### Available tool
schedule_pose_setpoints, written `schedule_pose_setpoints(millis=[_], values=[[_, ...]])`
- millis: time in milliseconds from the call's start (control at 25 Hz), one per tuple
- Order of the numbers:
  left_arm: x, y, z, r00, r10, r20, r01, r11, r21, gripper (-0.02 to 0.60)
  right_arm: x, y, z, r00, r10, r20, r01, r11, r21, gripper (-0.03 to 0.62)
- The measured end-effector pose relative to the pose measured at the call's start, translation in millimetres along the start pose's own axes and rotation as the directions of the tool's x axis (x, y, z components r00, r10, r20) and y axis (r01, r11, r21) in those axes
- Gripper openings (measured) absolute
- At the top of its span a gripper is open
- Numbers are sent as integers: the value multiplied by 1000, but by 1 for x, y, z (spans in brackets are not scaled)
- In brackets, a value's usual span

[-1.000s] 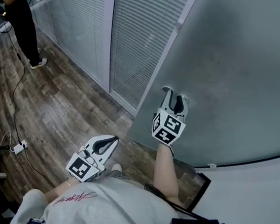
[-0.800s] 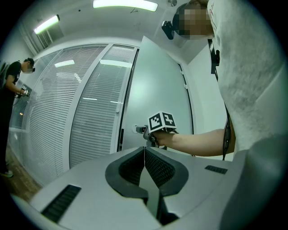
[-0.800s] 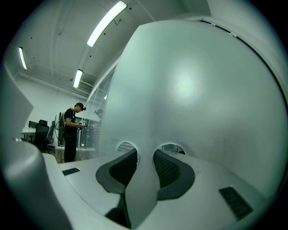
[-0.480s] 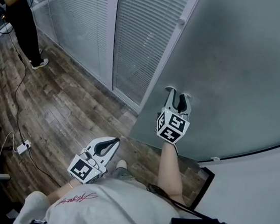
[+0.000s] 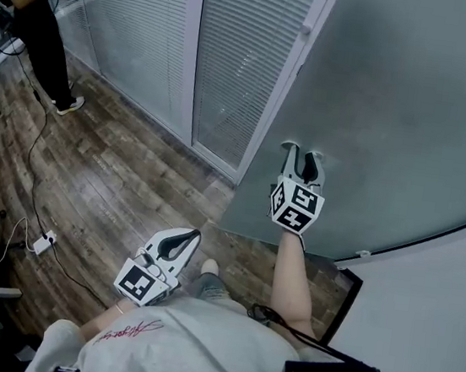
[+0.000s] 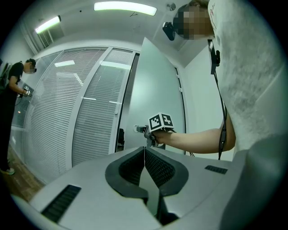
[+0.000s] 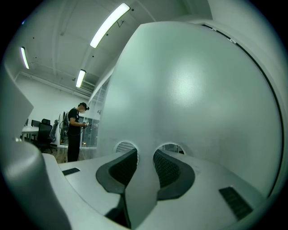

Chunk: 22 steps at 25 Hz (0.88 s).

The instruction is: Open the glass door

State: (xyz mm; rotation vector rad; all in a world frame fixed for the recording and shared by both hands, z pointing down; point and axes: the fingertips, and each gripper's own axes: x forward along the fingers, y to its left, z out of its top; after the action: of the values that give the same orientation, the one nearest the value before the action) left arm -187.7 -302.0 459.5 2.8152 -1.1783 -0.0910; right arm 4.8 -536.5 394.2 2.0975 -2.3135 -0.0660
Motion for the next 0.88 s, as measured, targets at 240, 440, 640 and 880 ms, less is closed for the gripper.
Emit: schedule_pose_setpoints(millis=[240,440,640,880], values=[[-26,-15,-6,1000,-5,-4,5,1000,-4,18,-18,5,0,1000,12,1,-12,1000,-5,129],[-53,-28,-12,1000,4,-20,-4,1000,-9,18,-38,6,0,1000,19,-2,-19,1000,-5,129],[-79,-40,-10,1000,-4,-20,4,1000,-4,18,-56,11,1,999,29,-23,-29,1000,-10,129],[-94,-59,-3,999,-29,-13,29,1000,3,18,-76,12,-2,998,41,-41,-42,999,-8,129]])
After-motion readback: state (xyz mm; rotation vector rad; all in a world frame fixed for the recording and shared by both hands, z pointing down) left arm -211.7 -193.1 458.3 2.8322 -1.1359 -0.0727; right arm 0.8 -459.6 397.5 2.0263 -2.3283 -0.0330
